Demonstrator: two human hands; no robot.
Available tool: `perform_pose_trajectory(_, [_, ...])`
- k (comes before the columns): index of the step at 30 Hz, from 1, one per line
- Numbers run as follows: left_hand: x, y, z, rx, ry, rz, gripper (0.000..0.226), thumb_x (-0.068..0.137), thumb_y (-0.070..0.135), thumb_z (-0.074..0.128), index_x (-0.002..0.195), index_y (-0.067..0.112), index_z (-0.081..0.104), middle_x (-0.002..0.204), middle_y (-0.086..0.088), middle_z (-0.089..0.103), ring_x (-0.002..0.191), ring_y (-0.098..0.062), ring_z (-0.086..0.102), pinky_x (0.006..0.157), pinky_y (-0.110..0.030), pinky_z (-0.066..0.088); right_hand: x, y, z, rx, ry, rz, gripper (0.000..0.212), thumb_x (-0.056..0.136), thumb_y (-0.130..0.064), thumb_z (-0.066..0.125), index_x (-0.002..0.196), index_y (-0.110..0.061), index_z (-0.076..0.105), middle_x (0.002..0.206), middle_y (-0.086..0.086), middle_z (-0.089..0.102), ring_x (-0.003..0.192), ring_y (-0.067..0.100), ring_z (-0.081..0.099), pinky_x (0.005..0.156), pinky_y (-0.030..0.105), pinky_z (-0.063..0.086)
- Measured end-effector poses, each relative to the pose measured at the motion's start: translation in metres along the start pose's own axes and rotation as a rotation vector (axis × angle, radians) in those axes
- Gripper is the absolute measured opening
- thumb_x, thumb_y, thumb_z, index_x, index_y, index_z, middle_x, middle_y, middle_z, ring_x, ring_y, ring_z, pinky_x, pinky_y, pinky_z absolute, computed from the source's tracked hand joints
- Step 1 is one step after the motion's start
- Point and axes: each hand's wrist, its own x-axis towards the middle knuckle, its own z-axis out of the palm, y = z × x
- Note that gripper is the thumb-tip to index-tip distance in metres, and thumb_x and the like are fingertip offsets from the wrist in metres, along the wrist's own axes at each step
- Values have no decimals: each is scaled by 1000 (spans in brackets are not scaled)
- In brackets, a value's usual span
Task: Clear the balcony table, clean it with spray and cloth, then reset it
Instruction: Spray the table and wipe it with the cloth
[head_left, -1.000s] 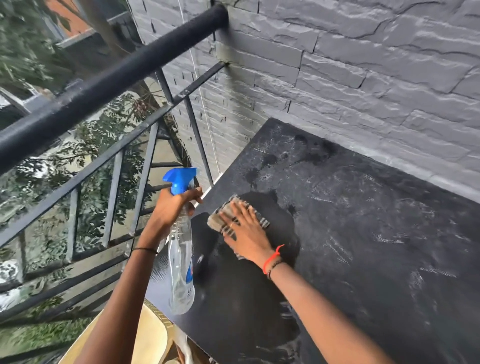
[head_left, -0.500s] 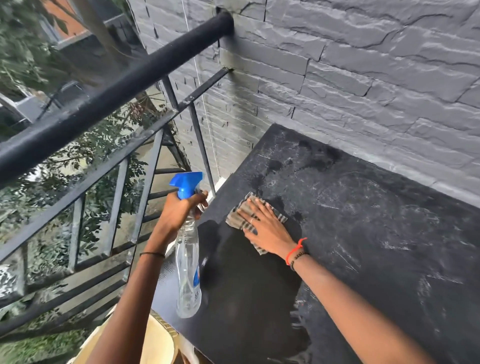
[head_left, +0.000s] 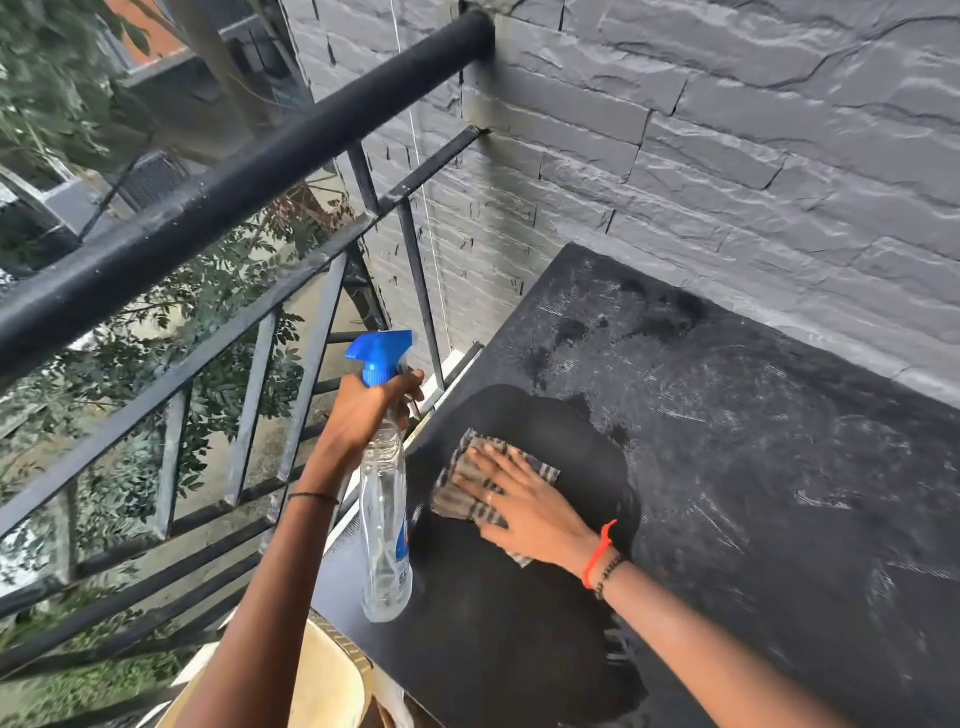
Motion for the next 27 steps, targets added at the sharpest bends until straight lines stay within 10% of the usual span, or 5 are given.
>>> perform_pose_trajectory(7, [-2,-3,-9,3,30,-20,13,85,13,68,83,2,63,68,-3,66,43,-9,52,43,-17,45,54,34,-23,12,9,222,67,94,-48,37,151,-32,6,161,2,-9,147,21,-16,122,46,0])
perform_pose_trajectory(18, [1,7,-6,-34,23,0,9,86,10,66,84,2,62,72,-5,66,43,-6,50,43,-18,44,28,-30,9,56,36,27,65,88,-52,32,149,-30,24,160,1,4,148,21,-6,121,47,0])
perform_pose_trajectory(27, [19,11,29,21,-49,2,13,85,16,67,76,6,65,70,-5,67,49,-16,49,50,-24,42,-22,99,-28,29,136,456,63,88,-38,51,147,-31,31,159,2,18,149,22,10,119,37,-1])
